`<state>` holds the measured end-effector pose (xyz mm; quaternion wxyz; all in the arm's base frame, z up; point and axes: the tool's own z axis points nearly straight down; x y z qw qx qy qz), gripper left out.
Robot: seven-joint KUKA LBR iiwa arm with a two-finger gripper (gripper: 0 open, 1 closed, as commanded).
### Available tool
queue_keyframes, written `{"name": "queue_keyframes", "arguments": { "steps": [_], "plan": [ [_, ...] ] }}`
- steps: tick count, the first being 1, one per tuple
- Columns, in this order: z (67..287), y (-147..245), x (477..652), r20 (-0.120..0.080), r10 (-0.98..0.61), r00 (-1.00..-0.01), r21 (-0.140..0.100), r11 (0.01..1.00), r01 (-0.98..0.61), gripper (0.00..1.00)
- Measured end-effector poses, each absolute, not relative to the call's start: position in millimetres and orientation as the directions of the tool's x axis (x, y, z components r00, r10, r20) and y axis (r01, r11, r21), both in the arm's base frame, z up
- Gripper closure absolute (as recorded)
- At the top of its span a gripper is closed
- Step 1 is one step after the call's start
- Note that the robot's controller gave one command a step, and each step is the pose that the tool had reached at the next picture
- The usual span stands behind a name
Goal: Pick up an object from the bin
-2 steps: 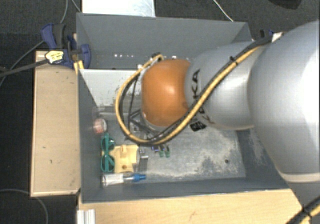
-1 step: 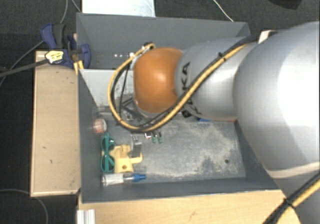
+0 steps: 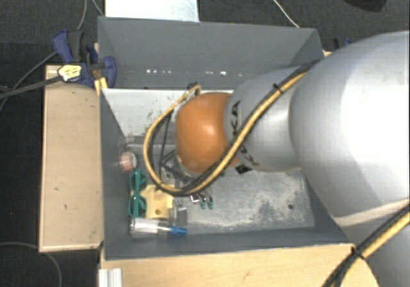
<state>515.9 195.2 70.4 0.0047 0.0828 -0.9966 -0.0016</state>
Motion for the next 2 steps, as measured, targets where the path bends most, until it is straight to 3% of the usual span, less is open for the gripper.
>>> {"name": "queue_keyframes", "arguments": {
  "steps": [1, 2],
  "plan": [
    [71.9, 214.8, 520.0, -0.010, -0.433, -0.901, -0.001, 0.901, -0.433, 1.00],
    [71.8, 214.8, 520.0, -0.009, -0.431, -0.902, -0.001, 0.902, -0.431, 1.00]
  ]
}}
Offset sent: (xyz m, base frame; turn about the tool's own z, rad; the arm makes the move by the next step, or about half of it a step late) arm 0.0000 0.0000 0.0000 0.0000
